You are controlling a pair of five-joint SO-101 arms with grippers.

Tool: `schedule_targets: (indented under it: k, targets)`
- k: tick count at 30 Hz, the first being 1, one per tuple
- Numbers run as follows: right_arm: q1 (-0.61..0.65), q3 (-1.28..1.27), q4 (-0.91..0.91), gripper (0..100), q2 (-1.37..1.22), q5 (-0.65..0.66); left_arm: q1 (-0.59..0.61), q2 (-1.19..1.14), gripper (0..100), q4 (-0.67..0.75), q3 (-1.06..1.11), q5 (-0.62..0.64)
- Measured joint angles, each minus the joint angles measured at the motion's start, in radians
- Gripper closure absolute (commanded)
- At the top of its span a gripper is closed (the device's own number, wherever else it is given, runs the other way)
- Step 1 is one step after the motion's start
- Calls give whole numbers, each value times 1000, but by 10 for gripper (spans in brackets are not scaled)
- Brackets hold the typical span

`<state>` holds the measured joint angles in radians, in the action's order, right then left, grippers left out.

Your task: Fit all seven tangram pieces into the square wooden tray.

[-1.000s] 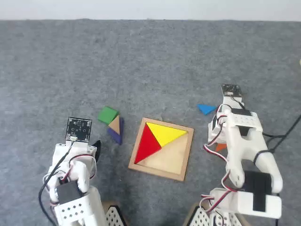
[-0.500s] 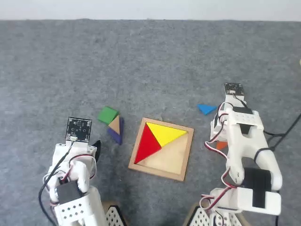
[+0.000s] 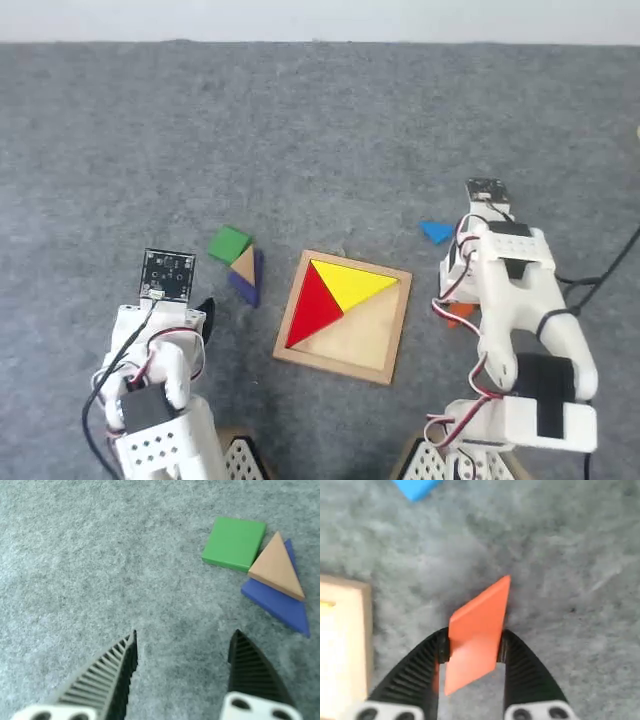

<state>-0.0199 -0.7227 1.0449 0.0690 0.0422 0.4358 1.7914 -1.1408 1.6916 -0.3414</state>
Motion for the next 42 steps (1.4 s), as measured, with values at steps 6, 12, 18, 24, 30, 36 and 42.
schedule_targets:
  k: [6,12,18,24,30,36,42]
  targets:
    - [68,0,66,991,161,-3,0,0,719,0,0,0]
    - [267,-48,61,989,235,-129,0,0,719,0,0,0]
    - [537,-49,-34,989,235,-344,0,0,719,0,0,0]
    - [493,-100,-84,992,235,-506,2,0,719,0,0,0]
    - [456,-146,-89,992,236,-563,0,0,719,0,0,0]
    - [500,-147,-133,989,236,-566,0,0,719,0,0,0]
    - [500,-147,-141,988,236,-566,0,0,719,0,0,0]
